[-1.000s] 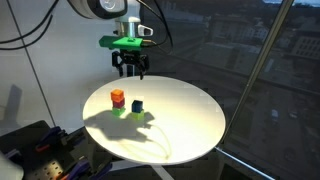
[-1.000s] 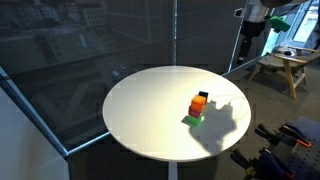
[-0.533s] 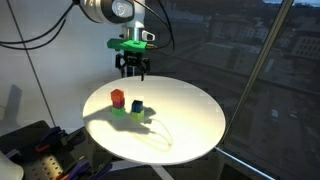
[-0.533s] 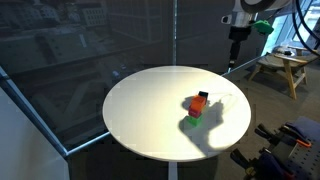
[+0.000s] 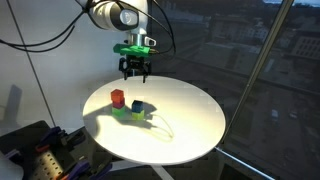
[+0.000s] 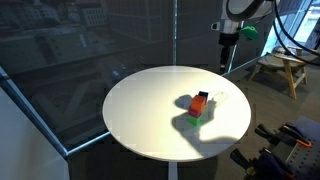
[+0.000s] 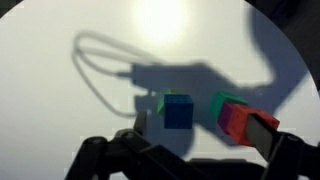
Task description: Put the blue block on top of the orange block
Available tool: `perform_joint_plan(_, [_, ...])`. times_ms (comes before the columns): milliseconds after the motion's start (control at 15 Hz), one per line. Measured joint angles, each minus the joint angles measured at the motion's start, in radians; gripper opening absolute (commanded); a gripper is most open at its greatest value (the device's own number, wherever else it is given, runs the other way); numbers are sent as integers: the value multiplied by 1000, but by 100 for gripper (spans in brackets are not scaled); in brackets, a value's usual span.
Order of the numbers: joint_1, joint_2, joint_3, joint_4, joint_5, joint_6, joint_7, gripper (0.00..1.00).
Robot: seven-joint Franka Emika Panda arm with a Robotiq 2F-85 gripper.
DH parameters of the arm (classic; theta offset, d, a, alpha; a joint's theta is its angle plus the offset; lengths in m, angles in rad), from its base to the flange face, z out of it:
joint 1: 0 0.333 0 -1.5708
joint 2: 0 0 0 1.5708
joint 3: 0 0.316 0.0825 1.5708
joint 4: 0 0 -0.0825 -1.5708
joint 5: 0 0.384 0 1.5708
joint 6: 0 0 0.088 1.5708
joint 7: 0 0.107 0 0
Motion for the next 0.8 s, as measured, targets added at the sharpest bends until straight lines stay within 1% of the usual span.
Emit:
perform_joint_plan(200, [-11,39,17,13,3,15,0,100])
perform_joint_plan(800, [-35,130,60,20,13,106,0,100])
